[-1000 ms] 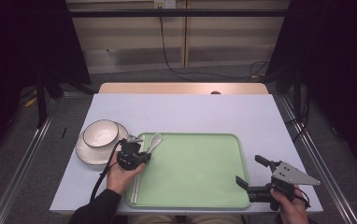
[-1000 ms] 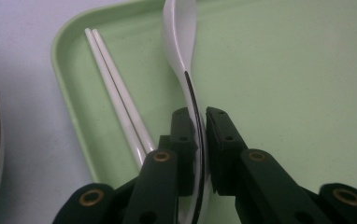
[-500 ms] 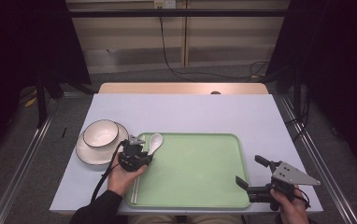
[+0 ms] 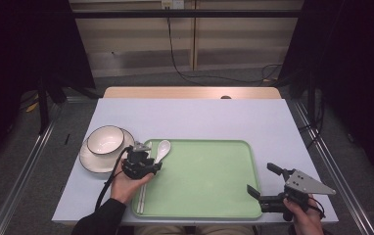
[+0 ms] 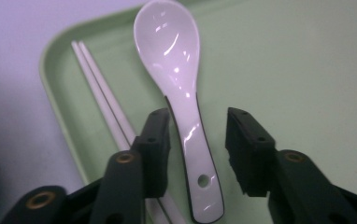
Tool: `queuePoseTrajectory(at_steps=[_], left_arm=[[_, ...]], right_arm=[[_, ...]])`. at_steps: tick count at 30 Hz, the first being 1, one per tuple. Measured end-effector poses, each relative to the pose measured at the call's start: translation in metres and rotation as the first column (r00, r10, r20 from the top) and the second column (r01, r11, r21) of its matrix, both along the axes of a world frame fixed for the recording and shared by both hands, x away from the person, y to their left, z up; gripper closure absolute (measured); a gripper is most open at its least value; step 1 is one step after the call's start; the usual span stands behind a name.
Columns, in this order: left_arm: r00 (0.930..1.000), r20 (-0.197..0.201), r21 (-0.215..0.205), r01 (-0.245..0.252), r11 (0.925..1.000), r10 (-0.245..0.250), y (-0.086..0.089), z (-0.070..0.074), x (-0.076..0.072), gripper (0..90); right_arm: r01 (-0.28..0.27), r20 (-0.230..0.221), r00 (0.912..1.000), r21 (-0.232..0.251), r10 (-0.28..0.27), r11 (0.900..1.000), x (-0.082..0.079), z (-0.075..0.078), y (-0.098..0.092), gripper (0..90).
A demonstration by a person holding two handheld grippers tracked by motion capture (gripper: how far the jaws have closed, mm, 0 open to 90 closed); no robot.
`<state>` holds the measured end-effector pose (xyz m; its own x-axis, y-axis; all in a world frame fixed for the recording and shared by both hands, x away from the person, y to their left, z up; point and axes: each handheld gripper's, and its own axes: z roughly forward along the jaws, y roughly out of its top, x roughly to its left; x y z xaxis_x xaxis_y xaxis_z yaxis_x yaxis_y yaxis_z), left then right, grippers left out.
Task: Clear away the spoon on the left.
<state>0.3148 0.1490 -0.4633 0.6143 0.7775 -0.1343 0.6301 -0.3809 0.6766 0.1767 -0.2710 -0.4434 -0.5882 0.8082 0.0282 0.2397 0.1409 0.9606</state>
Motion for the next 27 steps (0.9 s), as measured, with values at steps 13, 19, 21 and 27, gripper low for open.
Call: queuePoseTrajectory(at_steps=[13,19,21,27], left_arm=[[0.995,0.093,-0.06,-0.03,0.9978,0.035,0.019,0.016,-0.004,18.0],[0.9923,0.119,-0.096,-0.025,0.9951,0.036,0.029,0.025,-0.007,8.8],[0.9908,0.125,-0.114,-0.037,0.9929,0.051,0.038,0.03,-0.007,9.3],[0.9884,0.143,-0.142,-0.03,0.9894,0.05,0.058,0.034,-0.007,3.9]], right_arm=[[0.003,0.001,1.0,0.002,-0.003,1.0,0.0,0.001,0.0,1.3],[0.005,0.003,1.0,0.001,-0.005,1.0,0.0,0.001,0.0,1.3],[0.003,0.006,1.0,0.003,-0.003,1.0,0.0,0.001,0.0,1.3],[0.004,0.007,1.0,0.002,-0.004,1.0,0.001,0.001,0.001,1.3]])
